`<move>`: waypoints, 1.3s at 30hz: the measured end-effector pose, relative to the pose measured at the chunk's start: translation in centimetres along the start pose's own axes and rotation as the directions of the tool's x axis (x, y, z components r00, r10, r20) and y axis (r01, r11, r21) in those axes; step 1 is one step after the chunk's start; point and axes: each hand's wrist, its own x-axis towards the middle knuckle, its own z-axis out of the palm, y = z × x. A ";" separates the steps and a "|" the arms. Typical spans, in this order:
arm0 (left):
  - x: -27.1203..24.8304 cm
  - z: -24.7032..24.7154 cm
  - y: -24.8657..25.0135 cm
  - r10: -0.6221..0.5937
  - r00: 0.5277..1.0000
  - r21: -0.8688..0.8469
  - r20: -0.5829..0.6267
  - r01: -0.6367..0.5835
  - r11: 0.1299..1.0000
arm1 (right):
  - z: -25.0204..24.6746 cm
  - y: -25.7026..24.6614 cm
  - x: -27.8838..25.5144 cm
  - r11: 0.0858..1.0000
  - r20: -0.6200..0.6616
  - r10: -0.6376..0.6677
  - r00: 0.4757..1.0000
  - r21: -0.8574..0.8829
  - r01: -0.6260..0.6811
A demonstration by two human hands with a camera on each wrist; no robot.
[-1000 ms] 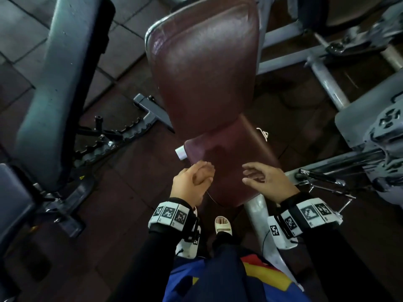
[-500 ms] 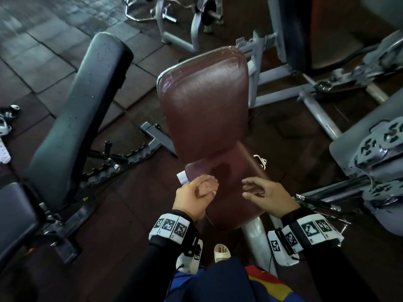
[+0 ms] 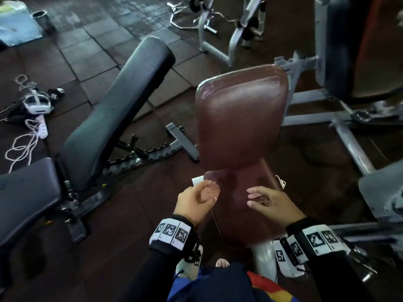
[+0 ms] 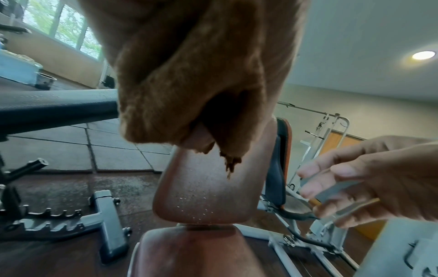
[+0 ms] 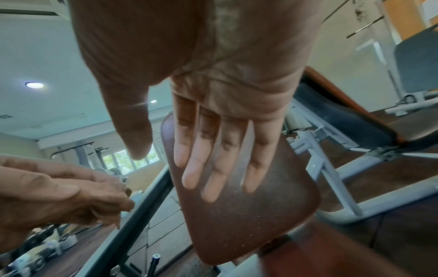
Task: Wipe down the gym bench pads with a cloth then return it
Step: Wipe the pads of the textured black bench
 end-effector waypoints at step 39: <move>26.8 -30.1 -14.7 -0.128 0.983 -0.074 -0.130 0.119 0.990 | 20.2 -23.9 36.4 0.975 0.241 -0.123 0.963 -0.149 0.162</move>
